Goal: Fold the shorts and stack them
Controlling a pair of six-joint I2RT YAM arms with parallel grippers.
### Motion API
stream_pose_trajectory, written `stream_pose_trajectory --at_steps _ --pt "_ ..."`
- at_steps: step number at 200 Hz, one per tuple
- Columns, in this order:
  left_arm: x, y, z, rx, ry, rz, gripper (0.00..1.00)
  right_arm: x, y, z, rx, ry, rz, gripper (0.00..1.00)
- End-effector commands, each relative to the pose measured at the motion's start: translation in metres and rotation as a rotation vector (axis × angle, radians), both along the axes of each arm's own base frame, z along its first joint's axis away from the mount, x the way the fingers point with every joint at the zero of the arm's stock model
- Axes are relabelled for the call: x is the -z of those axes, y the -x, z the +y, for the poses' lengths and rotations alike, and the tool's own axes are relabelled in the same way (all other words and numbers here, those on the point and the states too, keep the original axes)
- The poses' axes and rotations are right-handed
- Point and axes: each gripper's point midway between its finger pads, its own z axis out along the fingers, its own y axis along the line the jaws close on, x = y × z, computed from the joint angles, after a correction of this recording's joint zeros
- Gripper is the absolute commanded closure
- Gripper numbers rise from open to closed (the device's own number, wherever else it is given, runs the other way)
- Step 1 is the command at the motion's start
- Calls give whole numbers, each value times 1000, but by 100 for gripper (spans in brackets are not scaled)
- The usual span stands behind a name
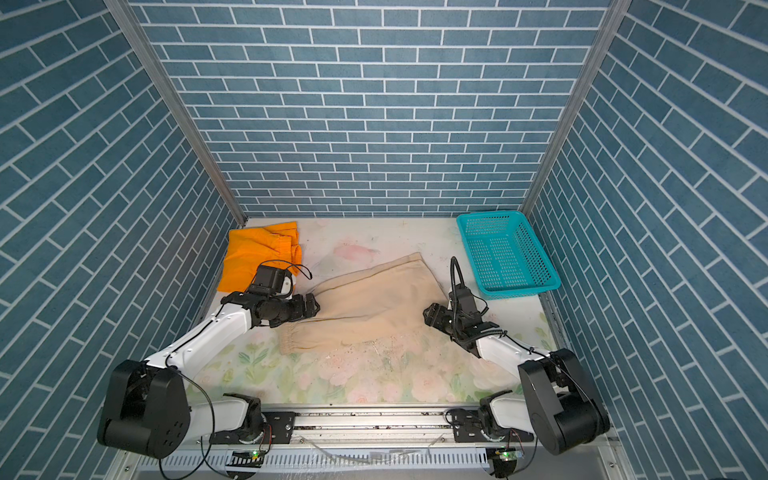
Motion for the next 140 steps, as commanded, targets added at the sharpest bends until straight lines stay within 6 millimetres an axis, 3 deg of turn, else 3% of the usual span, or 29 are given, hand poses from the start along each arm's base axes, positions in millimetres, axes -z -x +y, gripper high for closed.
stream_pose_trajectory --at_steps 1,31,51,75,99,119,140 --pt "6 8 6 -5 -32 30 0 -1 -16 -3 88 -52 -47 25" --pt "4 11 10 -13 -49 30 0 9 -25 -5 103 -44 -39 26" --pt "-5 12 12 -21 -47 22 0 2 -23 -10 93 -18 -32 28" --pt "-30 9 15 -28 -46 -18 0 -10 -5 -22 25 116 18 27" --pt "-62 9 25 -42 -71 -54 0 -28 29 -30 -107 260 66 27" --pt "-94 11 41 -79 -92 -127 0 -62 48 -15 -272 320 -2 27" --pt "-125 19 65 -161 -115 -218 0 -99 57 26 -439 311 -143 26"
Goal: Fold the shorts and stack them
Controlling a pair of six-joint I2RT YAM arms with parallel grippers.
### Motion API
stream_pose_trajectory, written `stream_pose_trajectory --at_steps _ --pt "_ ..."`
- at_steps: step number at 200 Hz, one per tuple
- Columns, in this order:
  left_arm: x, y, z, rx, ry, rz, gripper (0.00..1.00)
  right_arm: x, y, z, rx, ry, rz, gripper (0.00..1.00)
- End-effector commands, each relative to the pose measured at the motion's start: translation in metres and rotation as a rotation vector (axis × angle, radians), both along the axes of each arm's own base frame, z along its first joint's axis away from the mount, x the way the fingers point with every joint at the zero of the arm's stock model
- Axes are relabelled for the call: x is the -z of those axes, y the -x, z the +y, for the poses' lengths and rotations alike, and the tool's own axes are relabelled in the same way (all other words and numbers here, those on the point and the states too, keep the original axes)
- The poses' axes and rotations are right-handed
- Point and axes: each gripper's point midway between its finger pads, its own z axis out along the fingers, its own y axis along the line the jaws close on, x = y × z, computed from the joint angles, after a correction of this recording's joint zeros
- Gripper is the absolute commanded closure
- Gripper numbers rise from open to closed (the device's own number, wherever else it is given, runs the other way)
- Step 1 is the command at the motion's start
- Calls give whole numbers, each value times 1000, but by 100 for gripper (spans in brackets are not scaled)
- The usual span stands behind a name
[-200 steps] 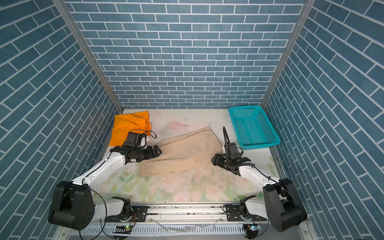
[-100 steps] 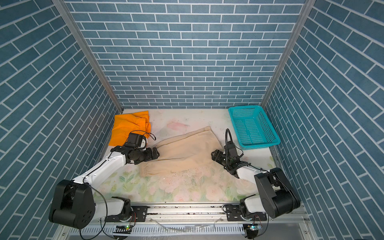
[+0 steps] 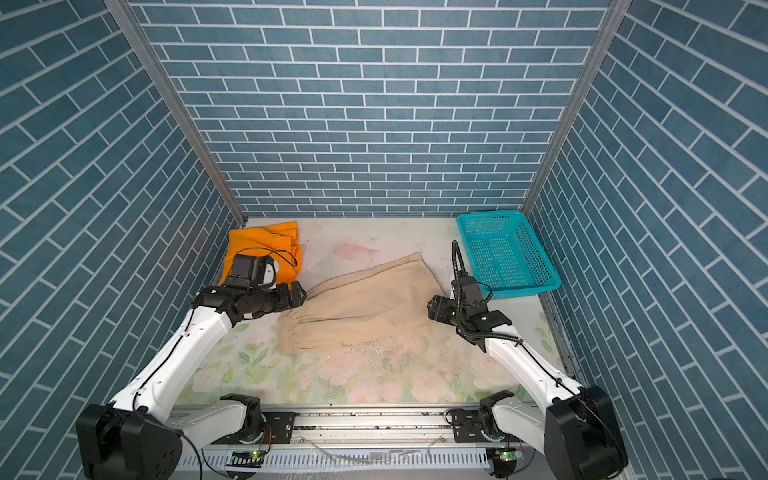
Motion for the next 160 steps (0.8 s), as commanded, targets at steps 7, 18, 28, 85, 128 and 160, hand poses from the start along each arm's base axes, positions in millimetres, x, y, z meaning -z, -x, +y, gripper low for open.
stream_pose_trajectory --at_steps 7,18,28,85,128,160 --pt "-30 23 36 -101 -63 -62 0 -20 37 39 -294 116 -58 25" --pt "-39 29 46 -131 -67 -96 0 -31 40 68 -386 143 -136 25" --pt "-45 36 53 -154 -75 -122 0 -38 43 96 -475 176 -203 25" --pt "-35 84 86 -309 -197 -153 0 -32 94 268 -950 426 -533 23" --pt "-50 99 110 -409 -296 -203 0 1 128 347 -1146 513 -645 21" --pt "-57 106 134 -484 -434 -163 0 20 130 371 -1189 586 -686 21"
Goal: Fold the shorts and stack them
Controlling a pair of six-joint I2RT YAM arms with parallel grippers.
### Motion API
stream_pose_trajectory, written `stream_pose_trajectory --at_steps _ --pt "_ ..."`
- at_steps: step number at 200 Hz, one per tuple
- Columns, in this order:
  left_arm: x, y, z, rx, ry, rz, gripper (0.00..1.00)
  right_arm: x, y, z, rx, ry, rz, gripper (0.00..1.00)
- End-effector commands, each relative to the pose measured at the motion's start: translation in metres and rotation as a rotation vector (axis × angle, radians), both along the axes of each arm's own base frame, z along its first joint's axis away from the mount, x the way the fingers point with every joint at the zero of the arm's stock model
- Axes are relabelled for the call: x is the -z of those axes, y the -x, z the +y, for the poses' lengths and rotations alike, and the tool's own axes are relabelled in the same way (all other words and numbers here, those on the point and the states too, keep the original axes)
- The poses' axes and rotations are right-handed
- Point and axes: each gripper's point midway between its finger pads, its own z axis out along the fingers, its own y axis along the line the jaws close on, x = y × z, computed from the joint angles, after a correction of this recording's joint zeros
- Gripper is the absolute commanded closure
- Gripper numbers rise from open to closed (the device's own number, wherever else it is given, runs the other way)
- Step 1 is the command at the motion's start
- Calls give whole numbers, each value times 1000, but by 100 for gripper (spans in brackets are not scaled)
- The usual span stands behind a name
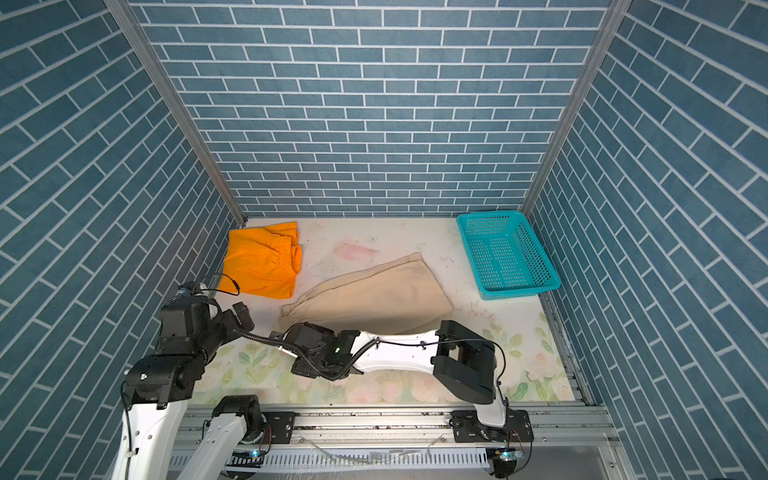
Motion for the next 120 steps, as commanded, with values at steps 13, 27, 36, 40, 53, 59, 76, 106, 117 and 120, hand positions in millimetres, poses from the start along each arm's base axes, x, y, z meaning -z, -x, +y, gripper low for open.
stream_pose_trajectory --at_steps 13,27,36,40,53,59,76,106,117,120 --pt "1 -1 19 -62 -91 93 0 5 -12 20 -52 48 -129 20" --pt "13 -12 11 -16 -44 131 0 13 -12 24 -68 63 -137 20" --pt "21 -18 8 3 -18 153 0 18 -12 26 -76 71 -142 20" --pt "24 -20 7 8 -7 162 0 20 -12 27 -81 76 -144 20" --pt "30 -25 8 7 17 183 0 27 -13 29 -92 92 -148 20" --pt "32 -27 9 7 35 185 0 31 -13 30 -98 100 -151 20" --pt "37 -33 12 8 77 187 0 38 -16 35 -105 101 -161 20" --pt "43 -38 19 -3 117 203 0 58 -26 40 -97 142 -180 20" --pt "46 -39 21 -9 127 211 0 63 -30 40 -95 154 -187 20" --pt "47 -39 22 -11 129 215 0 64 -31 40 -96 156 -191 20"
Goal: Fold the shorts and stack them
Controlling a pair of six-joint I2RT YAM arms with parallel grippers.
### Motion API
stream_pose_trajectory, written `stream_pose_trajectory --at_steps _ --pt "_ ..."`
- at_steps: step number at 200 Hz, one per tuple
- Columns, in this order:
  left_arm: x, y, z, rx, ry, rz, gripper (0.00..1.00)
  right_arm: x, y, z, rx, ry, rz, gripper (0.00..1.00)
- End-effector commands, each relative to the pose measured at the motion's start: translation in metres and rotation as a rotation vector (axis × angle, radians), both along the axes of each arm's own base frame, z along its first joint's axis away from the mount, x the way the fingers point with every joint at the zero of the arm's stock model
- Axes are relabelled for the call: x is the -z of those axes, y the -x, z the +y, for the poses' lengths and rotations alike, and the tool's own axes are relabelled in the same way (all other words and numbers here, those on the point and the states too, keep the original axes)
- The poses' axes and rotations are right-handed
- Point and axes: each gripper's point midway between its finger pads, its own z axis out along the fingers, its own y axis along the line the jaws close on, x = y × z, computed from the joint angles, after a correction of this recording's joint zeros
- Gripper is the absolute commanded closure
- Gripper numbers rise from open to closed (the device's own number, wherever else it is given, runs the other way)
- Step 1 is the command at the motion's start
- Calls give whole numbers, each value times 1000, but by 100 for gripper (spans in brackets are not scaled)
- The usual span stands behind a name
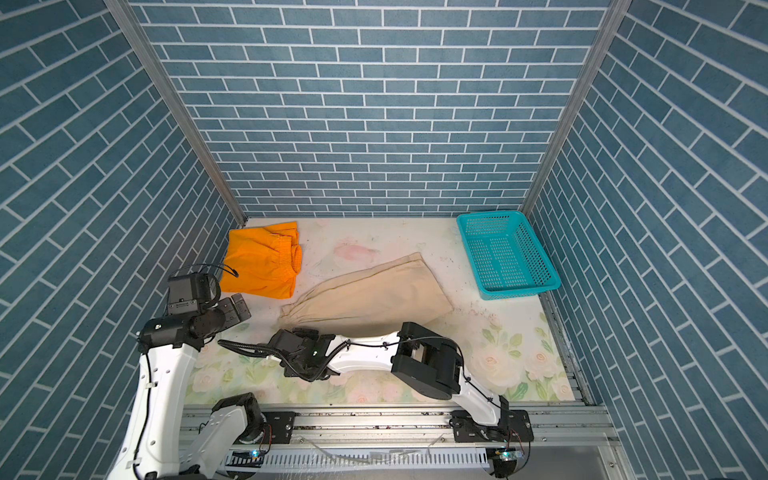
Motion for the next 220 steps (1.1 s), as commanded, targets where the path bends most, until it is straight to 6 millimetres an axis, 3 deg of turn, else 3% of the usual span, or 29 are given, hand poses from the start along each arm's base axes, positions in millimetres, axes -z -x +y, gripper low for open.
stream_pose_trajectory --at_steps 1,43,80,124,148,153,156,163,220 --pt "5 -6 -2 30 36 0 0 8 -13 4 -13 30 -56 20" --pt "13 -13 -7 54 75 33 0 20 -30 4 9 61 -87 22" --pt "11 -17 -11 75 98 43 0 24 -36 1 33 55 -73 36" --pt "14 -30 -29 164 215 76 0 15 -34 5 62 -43 74 100" --pt "21 -32 -37 173 282 82 0 -6 -38 5 96 -188 161 100" --pt "23 -32 -38 172 295 83 0 -2 -39 3 103 -206 183 100" --pt "23 -32 -39 169 302 83 0 -17 -39 4 103 -245 192 100" --pt "26 -32 -42 169 325 84 0 -24 -41 4 109 -288 218 100" --pt "54 -39 -78 167 599 73 0 -43 -48 -2 149 -490 369 100"
